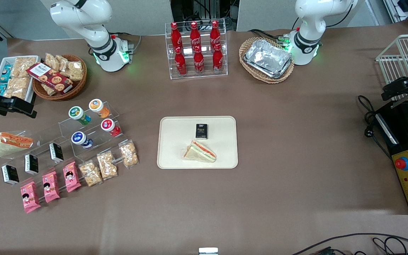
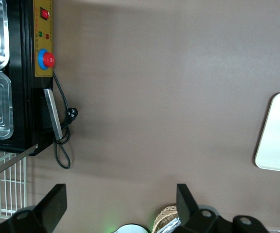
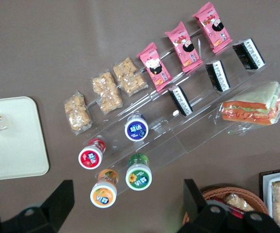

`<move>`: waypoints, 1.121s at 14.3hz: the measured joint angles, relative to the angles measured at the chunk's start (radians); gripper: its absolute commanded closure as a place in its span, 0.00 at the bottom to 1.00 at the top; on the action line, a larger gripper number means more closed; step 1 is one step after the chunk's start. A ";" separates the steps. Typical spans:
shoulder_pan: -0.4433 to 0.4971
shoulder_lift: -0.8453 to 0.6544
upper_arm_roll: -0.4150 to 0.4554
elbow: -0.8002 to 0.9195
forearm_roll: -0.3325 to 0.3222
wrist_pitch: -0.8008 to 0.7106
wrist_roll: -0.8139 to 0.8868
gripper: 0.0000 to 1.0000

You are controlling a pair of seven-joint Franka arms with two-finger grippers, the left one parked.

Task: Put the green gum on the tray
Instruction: 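Move the right gripper toward the green-labelled gum bottle on the acrylic rack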

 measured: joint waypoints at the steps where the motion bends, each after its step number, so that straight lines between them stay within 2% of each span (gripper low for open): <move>1: 0.008 0.001 0.001 0.000 0.000 -0.005 0.009 0.00; 11: 0.029 -0.010 -0.001 -0.026 0.000 -0.031 0.021 0.00; 13: 0.029 -0.060 -0.001 -0.088 0.000 -0.030 0.008 0.00; 16: 0.029 -0.216 -0.001 -0.259 -0.003 0.008 -0.019 0.00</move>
